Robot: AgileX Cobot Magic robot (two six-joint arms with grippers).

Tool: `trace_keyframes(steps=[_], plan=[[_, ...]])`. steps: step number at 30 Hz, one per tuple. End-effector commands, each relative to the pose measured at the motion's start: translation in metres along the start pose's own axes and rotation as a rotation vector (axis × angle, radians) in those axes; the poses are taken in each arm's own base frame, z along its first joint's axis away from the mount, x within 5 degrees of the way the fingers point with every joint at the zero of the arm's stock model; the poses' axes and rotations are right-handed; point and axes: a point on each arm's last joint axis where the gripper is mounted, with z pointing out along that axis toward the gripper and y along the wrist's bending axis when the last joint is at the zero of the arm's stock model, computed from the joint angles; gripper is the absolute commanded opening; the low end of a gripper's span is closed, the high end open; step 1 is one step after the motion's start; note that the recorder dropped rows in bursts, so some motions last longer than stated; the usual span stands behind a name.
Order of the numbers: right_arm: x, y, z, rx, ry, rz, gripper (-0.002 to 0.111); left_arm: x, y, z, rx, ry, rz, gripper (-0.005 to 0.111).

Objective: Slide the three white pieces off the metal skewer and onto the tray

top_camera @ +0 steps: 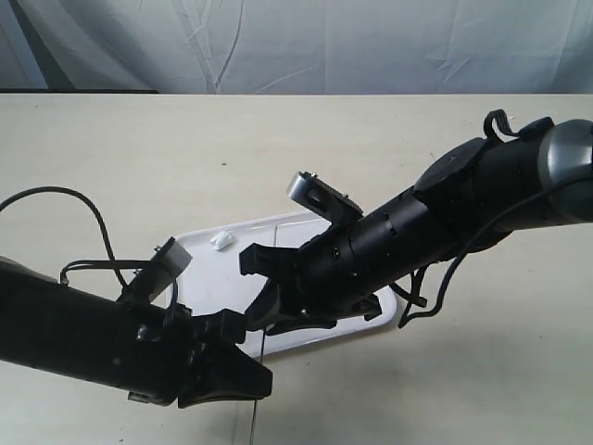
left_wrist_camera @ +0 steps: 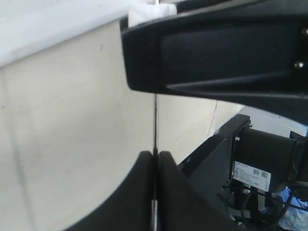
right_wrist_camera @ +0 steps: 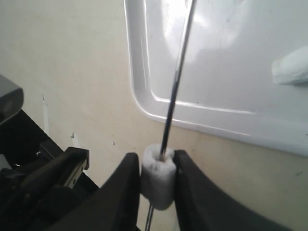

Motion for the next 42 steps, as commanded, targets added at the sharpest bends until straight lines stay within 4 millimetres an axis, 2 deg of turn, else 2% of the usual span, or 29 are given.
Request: trace_keyframes(steps=[1, 4, 14, 20, 26, 30, 34, 36, 40, 42], plan=[[-0.001, 0.0, -0.001, 0.001, -0.003, -0.019, 0.023, 0.0, -0.003, -0.001, 0.017, 0.004, 0.014, 0.0], [-0.002, 0.0, -0.001, 0.006, -0.009, -0.019, 0.019, 0.0, -0.003, -0.001, 0.02, 0.006, 0.014, 0.0], [-0.008, -0.004, -0.002, 0.052, -0.073, -0.019, 0.018, 0.008, -0.001, -0.001, 0.015, 0.071, 0.041, 0.0], [-0.015, -0.006, -0.003, 0.098, -0.119, -0.055, 0.018, 0.027, 0.012, -0.003, 0.006, 0.134, 0.006, 0.0], [-0.029, 0.005, -0.008, 0.098, -0.174, -0.104, 0.018, 0.055, 0.017, -0.009, 0.096, 0.254, -0.027, 0.0], [-0.038, 0.007, -0.011, 0.127, -0.222, -0.14, 0.018, 0.064, 0.019, -0.013, 0.107, 0.252, -0.03, 0.0], [-0.042, 0.006, -0.012, 0.156, -0.258, -0.14, 0.019, 0.062, 0.018, -0.014, 0.096, 0.22, -0.021, 0.0], [-0.042, 0.006, -0.012, 0.158, -0.261, -0.14, 0.023, 0.058, 0.019, -0.014, 0.083, 0.173, -0.036, 0.0], [-0.04, 0.006, -0.011, 0.152, -0.237, -0.152, 0.04, 0.047, 0.025, -0.012, -0.004, 0.074, -0.05, 0.0], [-0.04, 0.006, -0.011, 0.153, -0.234, -0.156, 0.043, 0.041, 0.024, -0.011, -0.033, 0.062, -0.018, 0.0]])
